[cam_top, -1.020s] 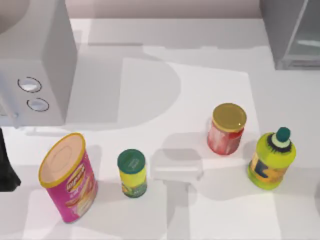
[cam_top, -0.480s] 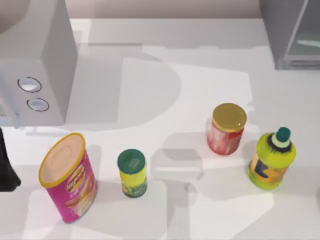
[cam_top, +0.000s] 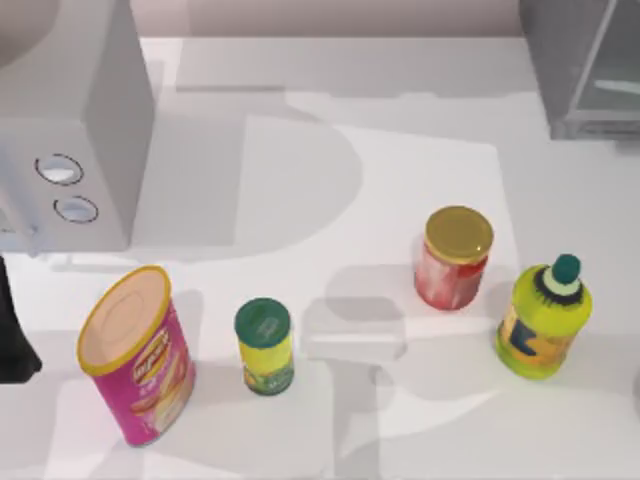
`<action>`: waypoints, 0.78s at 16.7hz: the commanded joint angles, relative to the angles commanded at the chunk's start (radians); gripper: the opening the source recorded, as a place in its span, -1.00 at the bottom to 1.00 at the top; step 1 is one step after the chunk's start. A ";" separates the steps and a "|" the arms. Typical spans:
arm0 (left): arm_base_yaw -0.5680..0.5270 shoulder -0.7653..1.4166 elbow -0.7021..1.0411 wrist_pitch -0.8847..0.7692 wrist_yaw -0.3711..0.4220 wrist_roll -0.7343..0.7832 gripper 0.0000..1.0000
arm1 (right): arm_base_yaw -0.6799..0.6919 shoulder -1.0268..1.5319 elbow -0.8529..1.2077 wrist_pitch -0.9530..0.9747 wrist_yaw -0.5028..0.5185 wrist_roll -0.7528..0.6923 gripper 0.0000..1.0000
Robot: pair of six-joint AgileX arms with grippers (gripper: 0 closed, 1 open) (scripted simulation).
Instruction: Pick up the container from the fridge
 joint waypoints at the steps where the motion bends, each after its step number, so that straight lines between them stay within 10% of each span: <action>1: 0.000 0.000 0.000 0.000 0.000 0.000 1.00 | 0.000 0.000 0.000 0.000 0.000 0.000 1.00; 13: 0.000 0.000 0.000 0.000 0.000 0.000 1.00 | 0.029 0.148 0.290 -0.142 0.031 -0.001 1.00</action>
